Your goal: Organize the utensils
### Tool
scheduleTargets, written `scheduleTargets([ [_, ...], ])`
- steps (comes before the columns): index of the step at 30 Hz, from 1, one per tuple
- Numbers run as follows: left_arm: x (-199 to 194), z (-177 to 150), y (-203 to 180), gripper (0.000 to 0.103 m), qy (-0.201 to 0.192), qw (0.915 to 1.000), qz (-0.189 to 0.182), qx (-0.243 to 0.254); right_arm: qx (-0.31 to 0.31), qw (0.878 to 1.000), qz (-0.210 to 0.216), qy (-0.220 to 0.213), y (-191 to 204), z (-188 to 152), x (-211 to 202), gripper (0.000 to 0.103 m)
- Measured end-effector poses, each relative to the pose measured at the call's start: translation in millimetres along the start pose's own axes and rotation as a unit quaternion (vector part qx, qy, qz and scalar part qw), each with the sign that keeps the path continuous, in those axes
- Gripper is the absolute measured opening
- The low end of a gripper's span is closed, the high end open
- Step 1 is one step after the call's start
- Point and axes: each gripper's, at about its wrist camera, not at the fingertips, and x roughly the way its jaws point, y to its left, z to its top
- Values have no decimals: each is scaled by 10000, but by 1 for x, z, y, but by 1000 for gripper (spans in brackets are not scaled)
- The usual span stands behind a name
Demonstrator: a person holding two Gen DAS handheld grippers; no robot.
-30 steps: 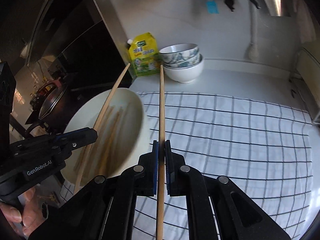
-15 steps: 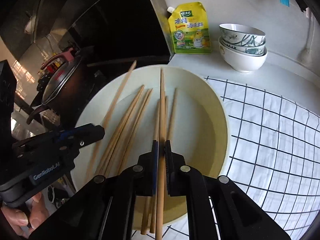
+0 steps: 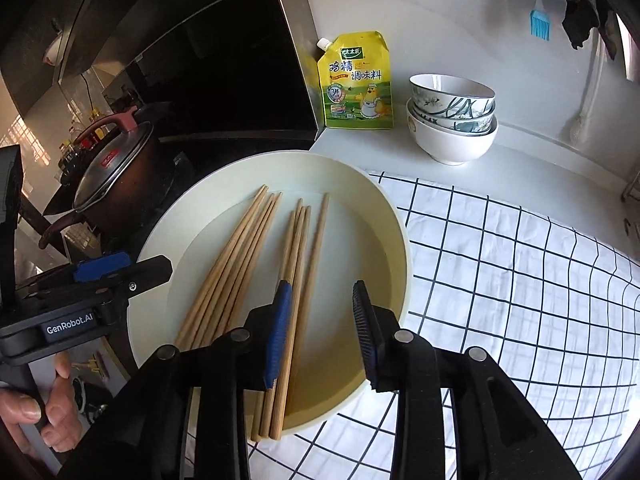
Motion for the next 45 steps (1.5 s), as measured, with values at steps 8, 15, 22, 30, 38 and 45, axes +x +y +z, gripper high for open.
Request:
scheduleTargets([
  [8,-11,-7,-4,72,-44,9999,96,56,-130,9999,-24,-10,9,-10,-11,32],
  [15,-20,-8,-7,72,-108,9998,163,104,-176,9998,-37,-72,13,-13,-19,33],
  [22,-30,-11,-8,78,-178,9995,223,143,-233,9996,-56,-139,17,-14,-27,37],
  [30,-38,-12,-8,84,-266,9988,382,171,-275,9994,-155,-122,21,-16,-32,49],
  [38,-49,-14,-8,90,-441,9972,584,176,-267,9994,-185,-123,22,-17,-35,58],
  [45,-53,-14,-9,93,-476,9966,652,177,-242,9993,-228,-144,22,-16,-39,59],
])
